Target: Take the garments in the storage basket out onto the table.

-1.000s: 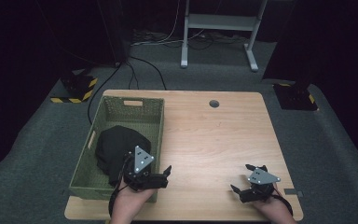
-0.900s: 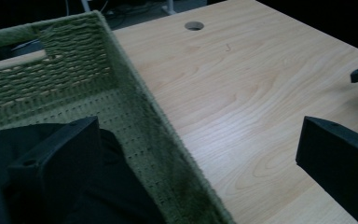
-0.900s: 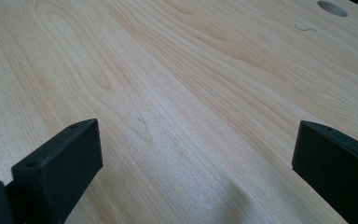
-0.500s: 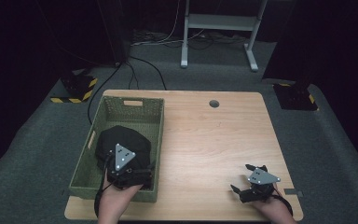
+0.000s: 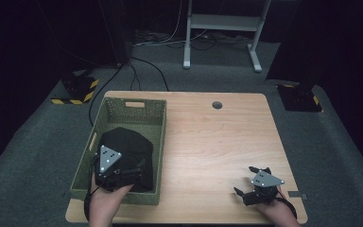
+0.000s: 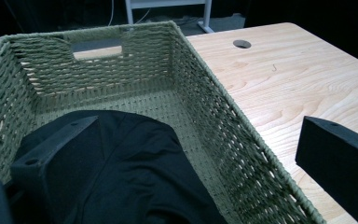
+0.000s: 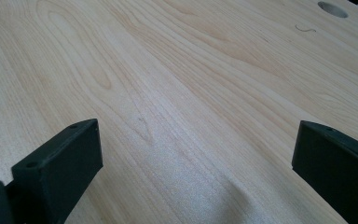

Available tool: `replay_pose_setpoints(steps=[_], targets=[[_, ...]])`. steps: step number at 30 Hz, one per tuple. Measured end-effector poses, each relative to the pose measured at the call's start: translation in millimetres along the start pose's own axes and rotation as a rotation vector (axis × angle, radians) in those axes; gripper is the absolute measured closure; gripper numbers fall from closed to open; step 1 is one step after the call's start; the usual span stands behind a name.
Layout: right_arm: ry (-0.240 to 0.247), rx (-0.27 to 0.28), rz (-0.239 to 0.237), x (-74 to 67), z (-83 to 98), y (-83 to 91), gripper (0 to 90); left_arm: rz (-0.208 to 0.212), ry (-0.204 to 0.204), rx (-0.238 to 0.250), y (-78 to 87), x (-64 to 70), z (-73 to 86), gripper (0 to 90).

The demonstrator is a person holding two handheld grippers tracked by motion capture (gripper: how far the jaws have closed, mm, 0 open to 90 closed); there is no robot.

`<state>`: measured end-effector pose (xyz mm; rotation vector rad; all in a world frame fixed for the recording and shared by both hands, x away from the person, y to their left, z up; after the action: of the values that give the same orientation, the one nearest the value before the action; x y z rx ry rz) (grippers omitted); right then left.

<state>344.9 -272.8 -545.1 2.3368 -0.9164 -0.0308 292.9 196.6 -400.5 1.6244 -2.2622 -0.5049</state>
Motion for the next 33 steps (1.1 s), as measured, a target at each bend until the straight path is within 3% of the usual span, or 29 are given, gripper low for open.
replay_pose_setpoints(steps=[8, 13, 18, 24, 33], targets=[[0.001, 0.000, -0.001, 0.0, 0.0, 0.0, 1.2, -0.005, -0.004, -0.005, -1.9, -1.5, 1.4, 1.1], [0.002, 0.000, 0.001, -0.1, 0.0, 0.0, 1.2, 0.009, 0.009, 0.026, 1.2, 0.5, -3.9, 1.2], [0.006, 0.005, -0.002, 0.0, 0.1, 0.3, 1.2, 0.009, 0.013, 0.006, -2.6, 2.9, -7.1, 1.1], [-0.010, 0.015, -0.009, 0.9, 0.5, 1.5, 1.2, -0.002, 0.008, -0.083, -17.8, 0.4, -4.4, 1.1], [-0.011, 0.017, -0.010, 1.7, 0.6, 1.7, 1.2, -0.028, 0.020, -0.211, -40.4, -17.9, -8.1, 1.1]])
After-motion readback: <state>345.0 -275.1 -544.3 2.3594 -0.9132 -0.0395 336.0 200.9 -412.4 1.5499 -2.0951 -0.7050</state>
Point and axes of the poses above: each handheld gripper's, and its own axes: y roughly backward along the jaws, z roughly out of its underside, x roughly to its right, the point moved 1 cm from there along -y, roughly forward along the jaws, and after that the axes turned 1 degree about x, right-handed, at the moved point
